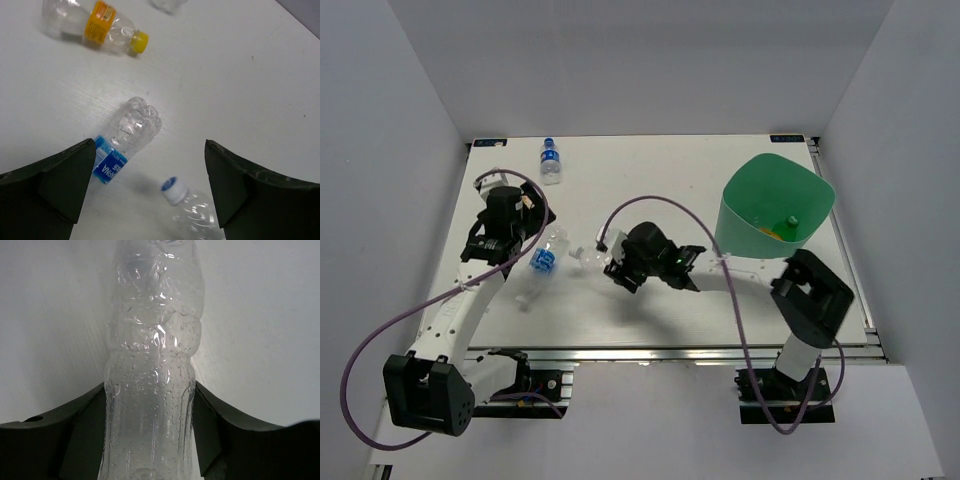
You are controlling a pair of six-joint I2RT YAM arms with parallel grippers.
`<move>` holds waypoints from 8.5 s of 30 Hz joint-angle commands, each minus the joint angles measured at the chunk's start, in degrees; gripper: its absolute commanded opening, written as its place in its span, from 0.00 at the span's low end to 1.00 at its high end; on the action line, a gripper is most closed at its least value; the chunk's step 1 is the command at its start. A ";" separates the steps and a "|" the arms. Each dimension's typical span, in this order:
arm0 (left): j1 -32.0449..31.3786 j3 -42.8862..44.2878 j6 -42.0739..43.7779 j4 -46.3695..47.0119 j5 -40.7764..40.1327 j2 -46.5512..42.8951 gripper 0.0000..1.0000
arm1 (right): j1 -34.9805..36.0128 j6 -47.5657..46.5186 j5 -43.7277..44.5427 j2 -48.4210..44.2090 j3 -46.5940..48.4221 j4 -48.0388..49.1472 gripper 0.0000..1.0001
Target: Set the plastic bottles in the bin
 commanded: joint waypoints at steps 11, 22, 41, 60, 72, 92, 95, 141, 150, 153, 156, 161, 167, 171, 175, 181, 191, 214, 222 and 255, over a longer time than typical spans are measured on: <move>0.12 -5.89 22.42 10.51 7.98 -4.01 0.98 | -10.00 11.99 33.71 -37.06 8.55 -7.79 0.58; 0.12 -3.61 21.98 8.58 6.60 12.69 0.98 | -30.47 19.46 38.24 -42.34 9.96 -21.75 0.66; 0.12 -0.62 23.21 8.84 7.98 22.36 0.96 | -32.34 22.72 28.00 -51.30 5.39 -25.46 0.89; -1.28 5.96 17.26 8.05 19.24 22.89 0.04 | -31.64 20.87 -24.24 -51.49 3.01 -20.44 0.89; -18.77 7.38 -4.98 35.90 23.11 13.14 0.00 | -26.80 25.95 -25.57 -44.81 1.08 -16.76 0.89; -32.75 -2.91 -15.28 54.20 10.98 3.99 0.00 | -19.33 41.52 -14.58 -38.83 -9.55 9.95 0.89; -35.47 -3.00 -15.81 56.04 10.80 4.95 0.00 | -19.07 42.14 -15.19 -37.42 -9.38 11.98 0.89; 2.39 7.02 -12.11 2.34 -10.82 9.44 0.98 | -39.01 20.08 30.51 -43.92 -0.06 -12.72 0.86; 8.28 9.65 -17.74 5.33 -9.16 18.74 0.98 | -39.02 18.76 12.18 -51.57 -0.06 -11.49 0.89; 12.57 12.99 -19.67 6.21 -5.55 25.05 0.98 | -38.93 19.11 -4.87 -50.88 -0.59 -9.47 0.89; 14.70 16.33 -21.61 5.86 -4.05 31.22 0.98 | -38.14 19.03 -15.09 -48.59 -0.24 -9.02 0.89; 16.37 18.53 -24.77 10.77 -2.74 38.08 0.98 | -36.73 16.30 -19.49 -46.56 -0.41 -9.02 0.89; 17.17 23.89 -25.13 12.98 -0.28 46.08 0.98 | -35.68 15.42 -21.97 -46.30 -1.20 -8.58 0.89; 17.43 28.28 -24.60 11.23 -0.10 50.83 0.98 | -35.59 15.42 -20.56 -45.51 -0.94 -8.76 0.89; 17.43 30.84 -24.25 10.00 1.75 54.79 0.98 | -35.15 15.42 -21.78 -45.07 -0.41 -9.02 0.89; 17.43 30.93 -22.75 9.55 2.72 54.80 0.52 | -32.96 12.26 -23.46 -43.31 0.29 -10.60 0.89; 14.11 17.93 -17.48 15.96 6.93 33.72 0.24 | -14.85 10.23 -10.89 -35.06 4.42 -11.85 0.89; -12.54 -0.80 -19.15 24.67 6.06 -3.83 0.31 | -1.84 21.84 0.27 -13.08 9.42 18.39 0.89; -12.80 -0.89 -17.22 24.50 5.00 -5.68 0.31 | -1.66 24.21 7.84 -6.31 14.61 18.49 0.75; 3.45 31.88 19.87 7.79 -2.57 32.17 0.98 | -28.99 30.01 36.92 -49.80 1.09 -25.53 0.17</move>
